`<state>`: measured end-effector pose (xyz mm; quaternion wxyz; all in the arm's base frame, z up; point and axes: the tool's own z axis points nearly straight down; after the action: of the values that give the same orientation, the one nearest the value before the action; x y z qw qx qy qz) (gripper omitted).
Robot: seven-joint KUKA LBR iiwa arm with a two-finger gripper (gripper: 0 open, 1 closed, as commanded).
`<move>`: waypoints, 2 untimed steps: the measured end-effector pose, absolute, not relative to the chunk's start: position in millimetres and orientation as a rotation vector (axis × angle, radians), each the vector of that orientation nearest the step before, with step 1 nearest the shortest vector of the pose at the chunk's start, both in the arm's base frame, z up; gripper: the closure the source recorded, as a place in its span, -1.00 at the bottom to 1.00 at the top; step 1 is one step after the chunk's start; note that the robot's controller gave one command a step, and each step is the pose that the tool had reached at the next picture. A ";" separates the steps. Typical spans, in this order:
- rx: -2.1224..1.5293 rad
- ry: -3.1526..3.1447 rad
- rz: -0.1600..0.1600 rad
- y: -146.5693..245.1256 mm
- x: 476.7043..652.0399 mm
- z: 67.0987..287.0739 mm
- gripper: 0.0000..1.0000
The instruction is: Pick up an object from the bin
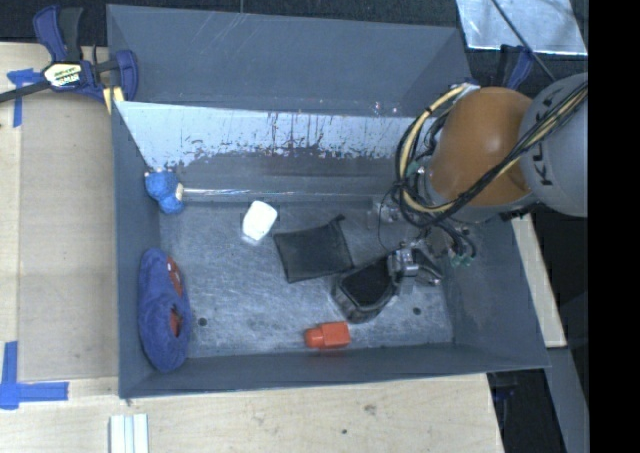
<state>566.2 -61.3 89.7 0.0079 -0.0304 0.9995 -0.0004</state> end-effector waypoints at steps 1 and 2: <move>-0.828 3.004 -0.012 -42.4 554.6 85.5 -1.00; -0.834 3.028 -0.016 -46.2 551.7 89.0 1.00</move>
Offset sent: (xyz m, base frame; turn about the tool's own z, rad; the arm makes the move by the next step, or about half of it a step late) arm -0.0281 0.0276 -0.0197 -0.5017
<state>551.7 -46.2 89.0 0.0005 -0.2654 0.9641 -0.0050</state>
